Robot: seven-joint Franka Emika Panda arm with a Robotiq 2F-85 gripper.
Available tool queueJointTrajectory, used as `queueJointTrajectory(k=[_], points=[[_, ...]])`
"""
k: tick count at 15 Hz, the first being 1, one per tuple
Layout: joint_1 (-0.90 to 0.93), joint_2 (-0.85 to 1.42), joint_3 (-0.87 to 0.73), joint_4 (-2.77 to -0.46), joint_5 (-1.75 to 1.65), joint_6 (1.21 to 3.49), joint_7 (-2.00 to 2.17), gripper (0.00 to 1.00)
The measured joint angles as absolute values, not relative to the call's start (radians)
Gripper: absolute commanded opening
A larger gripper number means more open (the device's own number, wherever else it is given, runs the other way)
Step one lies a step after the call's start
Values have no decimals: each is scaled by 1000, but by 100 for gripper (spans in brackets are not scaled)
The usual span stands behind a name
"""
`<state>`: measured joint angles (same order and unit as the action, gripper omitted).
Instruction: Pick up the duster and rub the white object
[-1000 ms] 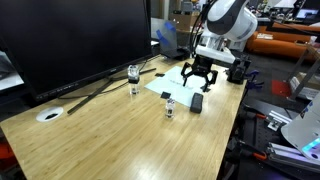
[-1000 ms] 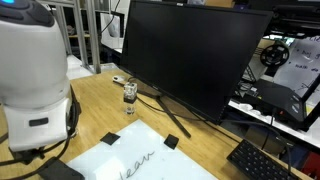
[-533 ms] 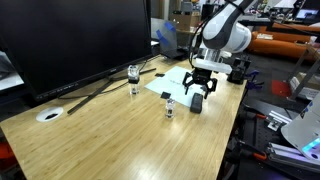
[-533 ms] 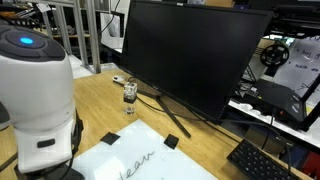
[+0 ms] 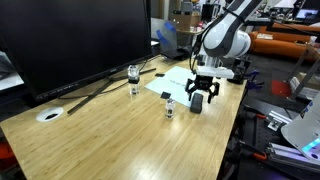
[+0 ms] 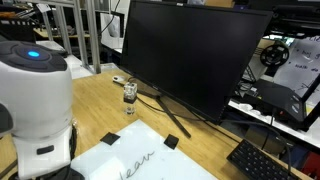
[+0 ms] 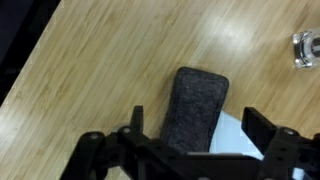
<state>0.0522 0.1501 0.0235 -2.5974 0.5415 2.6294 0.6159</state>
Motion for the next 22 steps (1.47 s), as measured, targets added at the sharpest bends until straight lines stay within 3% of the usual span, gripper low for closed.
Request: queueJointTrajectory(k=[9, 11, 13, 14, 16, 19, 20, 22], points=[[54, 182, 23, -2611, 538, 2735, 630, 100], [54, 199, 23, -2611, 535, 2764, 630, 84], [55, 208, 24, -2611, 535, 2777, 630, 82], [55, 212, 25, -2611, 536, 2782, 630, 62], [55, 219, 31, -2611, 543, 2787, 630, 56], [55, 219, 36, -2611, 548, 2791, 630, 35], [55, 219, 36, -2611, 548, 2792, 630, 30], [55, 218, 36, -2611, 550, 2793, 632, 30]])
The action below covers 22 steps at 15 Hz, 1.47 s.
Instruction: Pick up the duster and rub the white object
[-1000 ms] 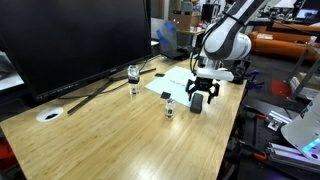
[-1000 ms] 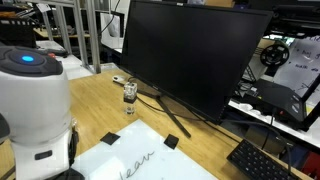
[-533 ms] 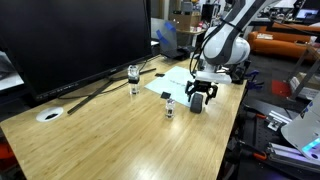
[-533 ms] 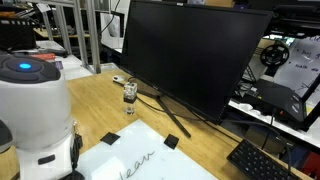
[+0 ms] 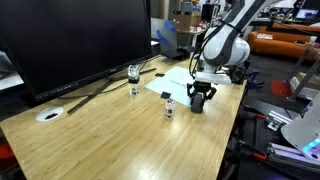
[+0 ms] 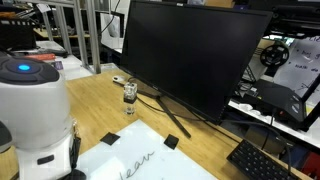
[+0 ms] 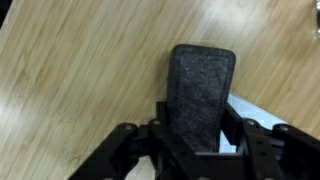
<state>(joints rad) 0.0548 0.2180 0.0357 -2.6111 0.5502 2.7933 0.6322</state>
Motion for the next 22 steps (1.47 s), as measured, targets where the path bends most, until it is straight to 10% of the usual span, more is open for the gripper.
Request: queueJointTrajectory(k=[22], points=[[-10, -8, -65, -2675, 412, 2860, 874, 30]])
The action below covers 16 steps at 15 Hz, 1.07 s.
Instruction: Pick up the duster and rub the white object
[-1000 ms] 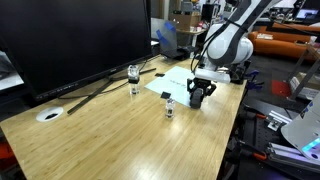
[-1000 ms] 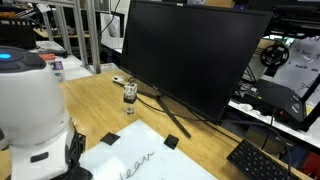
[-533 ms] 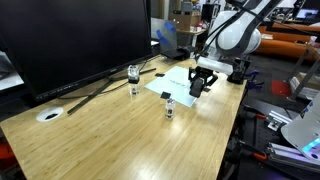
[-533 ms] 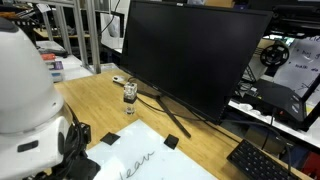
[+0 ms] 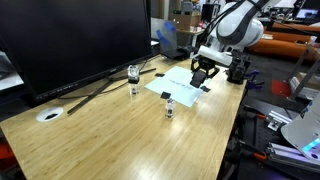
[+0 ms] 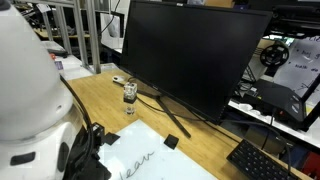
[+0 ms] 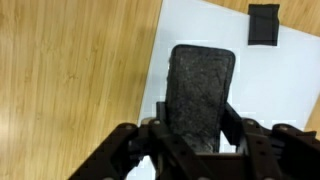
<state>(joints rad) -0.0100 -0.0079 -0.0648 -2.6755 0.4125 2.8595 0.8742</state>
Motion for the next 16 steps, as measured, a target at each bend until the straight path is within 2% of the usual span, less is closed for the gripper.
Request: queueJointTrajectory(k=[5, 6, 15, 16], points=[[-22, -4, -71, -2609, 472, 2704, 804, 30], [-30, 1, -76, -2597, 476, 2682, 800, 55], [-44, 14, -86, -2577, 485, 2651, 788, 55], [-44, 14, -86, -2577, 485, 2651, 788, 30]])
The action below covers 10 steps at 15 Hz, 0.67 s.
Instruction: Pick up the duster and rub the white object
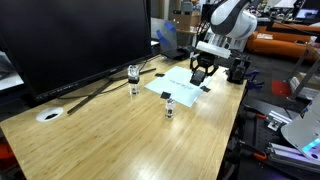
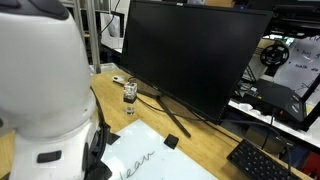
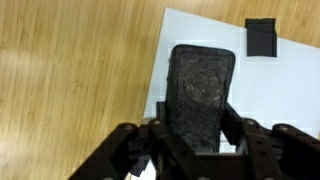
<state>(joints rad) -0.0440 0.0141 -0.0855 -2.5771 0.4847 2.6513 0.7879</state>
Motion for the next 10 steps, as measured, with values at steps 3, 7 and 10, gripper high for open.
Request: queueJointTrajectory(k=[3, 7, 10], points=[[-44, 14, -85, -2578, 484, 2651, 788, 30], [-44, 33, -86, -2575, 487, 2640, 788, 30], [-49, 80, -88, -2541, 507, 2641, 782, 30]])
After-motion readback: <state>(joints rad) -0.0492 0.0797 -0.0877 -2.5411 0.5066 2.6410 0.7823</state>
